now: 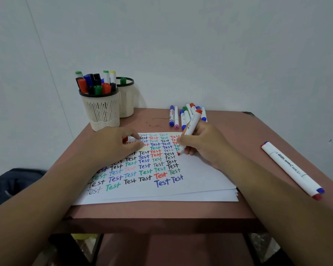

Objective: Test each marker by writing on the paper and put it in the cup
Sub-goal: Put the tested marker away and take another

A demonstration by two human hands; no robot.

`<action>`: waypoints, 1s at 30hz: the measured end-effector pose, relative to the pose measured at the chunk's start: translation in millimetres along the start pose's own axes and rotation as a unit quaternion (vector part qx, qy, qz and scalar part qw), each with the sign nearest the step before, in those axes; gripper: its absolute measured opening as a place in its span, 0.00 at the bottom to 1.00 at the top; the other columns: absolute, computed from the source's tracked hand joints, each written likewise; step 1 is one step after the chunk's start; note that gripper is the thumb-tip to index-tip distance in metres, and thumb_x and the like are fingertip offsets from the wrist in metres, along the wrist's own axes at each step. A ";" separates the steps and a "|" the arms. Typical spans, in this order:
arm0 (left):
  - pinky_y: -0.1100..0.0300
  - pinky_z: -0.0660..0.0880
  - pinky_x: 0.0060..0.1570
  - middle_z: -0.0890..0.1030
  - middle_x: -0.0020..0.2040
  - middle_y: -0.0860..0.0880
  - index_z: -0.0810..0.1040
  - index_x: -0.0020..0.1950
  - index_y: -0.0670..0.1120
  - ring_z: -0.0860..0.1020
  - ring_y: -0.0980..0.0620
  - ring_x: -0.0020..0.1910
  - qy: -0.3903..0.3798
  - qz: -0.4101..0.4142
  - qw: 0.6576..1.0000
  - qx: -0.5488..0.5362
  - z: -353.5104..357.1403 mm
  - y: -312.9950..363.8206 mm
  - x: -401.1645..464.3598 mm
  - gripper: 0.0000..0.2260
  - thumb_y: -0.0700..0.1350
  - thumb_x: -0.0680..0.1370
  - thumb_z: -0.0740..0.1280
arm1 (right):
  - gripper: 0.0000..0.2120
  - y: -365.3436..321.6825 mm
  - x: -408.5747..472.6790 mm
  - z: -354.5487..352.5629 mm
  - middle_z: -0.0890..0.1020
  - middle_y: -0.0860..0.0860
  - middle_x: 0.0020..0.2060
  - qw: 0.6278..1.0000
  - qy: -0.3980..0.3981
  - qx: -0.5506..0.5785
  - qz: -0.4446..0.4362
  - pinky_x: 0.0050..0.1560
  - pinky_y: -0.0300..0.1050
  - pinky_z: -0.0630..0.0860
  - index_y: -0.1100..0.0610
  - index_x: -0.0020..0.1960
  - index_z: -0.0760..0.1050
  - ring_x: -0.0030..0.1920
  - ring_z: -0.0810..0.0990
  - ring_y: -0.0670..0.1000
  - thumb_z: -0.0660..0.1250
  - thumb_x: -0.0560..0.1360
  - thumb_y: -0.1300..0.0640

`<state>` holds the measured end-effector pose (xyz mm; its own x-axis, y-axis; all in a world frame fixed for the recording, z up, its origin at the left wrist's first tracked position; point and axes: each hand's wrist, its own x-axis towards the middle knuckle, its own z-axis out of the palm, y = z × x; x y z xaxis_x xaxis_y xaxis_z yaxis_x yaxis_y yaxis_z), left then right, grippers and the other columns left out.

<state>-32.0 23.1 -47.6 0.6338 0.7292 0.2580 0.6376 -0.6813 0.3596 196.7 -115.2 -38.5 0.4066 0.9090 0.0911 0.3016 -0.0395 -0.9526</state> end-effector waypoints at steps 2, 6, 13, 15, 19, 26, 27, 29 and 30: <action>0.59 0.67 0.33 0.77 0.35 0.54 0.80 0.58 0.62 0.75 0.57 0.34 0.001 0.002 1.000 -0.002 1.3 -2.2 0.8 0.15 0.67 0.76 0.64 | 0.07 0.3 0.0 -0.2 0.84 0.58 0.35 1.000 0.003 0.010 -0.002 0.33 0.45 0.78 0.62 0.49 0.78 0.32 0.80 0.52 0.75 0.74 0.66; 0.59 0.67 0.34 0.77 0.35 0.55 0.80 0.57 0.62 0.76 0.57 0.35 0.008 0.002 1.000 -0.002 3.0 -4.0 1.9 0.15 0.67 0.76 0.65 | 0.06 1.6 2.1 0.1 0.84 0.54 0.32 0.999 0.014 0.036 -0.002 0.33 0.45 0.77 0.61 0.48 0.78 0.31 0.79 0.52 0.74 0.75 0.66; 0.59 0.66 0.33 0.75 0.33 0.54 0.81 0.56 0.61 0.74 0.57 0.33 0.013 0.001 1.000 -0.014 3.5 -2.8 1.4 0.14 0.65 0.76 0.66 | 0.06 2.7 2.5 0.3 0.84 0.55 0.34 0.999 0.012 0.034 -0.003 0.33 0.44 0.78 0.61 0.47 0.79 0.33 0.80 0.53 0.75 0.75 0.65; 0.60 0.65 0.32 0.75 0.33 0.54 0.81 0.56 0.60 0.74 0.57 0.33 0.016 -0.001 1.000 -0.013 3.7 -2.2 1.7 0.13 0.64 0.76 0.66 | 0.06 3.0 2.4 0.4 0.85 0.55 0.35 1.000 0.009 0.021 -0.005 0.35 0.45 0.80 0.61 0.48 0.79 0.34 0.80 0.53 0.76 0.74 0.64; 0.60 0.66 0.32 0.76 0.34 0.54 0.81 0.56 0.61 0.74 0.57 0.34 0.010 -0.001 1.000 -0.011 3.1 -2.2 1.6 0.14 0.65 0.76 0.66 | 0.06 1.6 1.2 0.8 0.85 0.58 0.39 1.000 0.010 -0.002 -0.007 0.35 0.41 0.80 0.59 0.49 0.79 0.34 0.81 0.50 0.75 0.75 0.63; 0.59 0.68 0.34 0.77 0.35 0.54 0.80 0.57 0.61 0.75 0.56 0.35 0.008 -0.003 1.000 -0.013 2.3 -1.8 1.2 0.14 0.65 0.76 0.66 | 0.06 -0.9 -0.6 0.3 0.83 0.56 0.36 0.999 0.030 0.009 -0.005 0.32 0.42 0.78 0.59 0.49 0.78 0.32 0.78 0.50 0.74 0.75 0.65; 0.59 0.68 0.34 0.77 0.35 0.54 0.80 0.57 0.61 0.75 0.56 0.35 0.008 -0.003 1.000 -0.014 2.2 -1.6 1.3 0.14 0.65 0.76 0.66 | 0.06 -0.9 -0.6 -0.2 0.82 0.56 0.35 0.999 0.035 0.018 -0.005 0.31 0.43 0.77 0.59 0.49 0.78 0.31 0.78 0.51 0.74 0.75 0.65; 0.59 0.68 0.34 0.77 0.35 0.54 0.80 0.57 0.61 0.75 0.56 0.35 0.008 -0.004 1.000 -0.013 2.2 -1.5 0.6 0.14 0.65 0.76 0.66 | 0.06 -0.5 -0.4 -0.7 0.81 0.56 0.34 0.999 0.040 0.024 -0.006 0.30 0.44 0.75 0.60 0.48 0.77 0.30 0.76 0.52 0.74 0.75 0.66; 0.59 0.68 0.34 0.77 0.35 0.54 0.80 0.56 0.61 0.75 0.56 0.35 0.009 -0.004 1.000 -0.012 2.3 -1.5 0.2 0.13 0.65 0.76 0.66 | 0.06 -0.3 -0.3 -0.5 0.81 0.57 0.35 0.999 0.040 0.019 -0.006 0.30 0.44 0.74 0.60 0.48 0.77 0.30 0.76 0.52 0.74 0.75 0.66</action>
<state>-31.8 24.1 -50.1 0.6203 0.7361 0.2711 0.6318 -0.6736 0.3834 196.9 -115.6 -38.0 0.4713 0.8731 0.1248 0.2747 -0.0109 -0.9615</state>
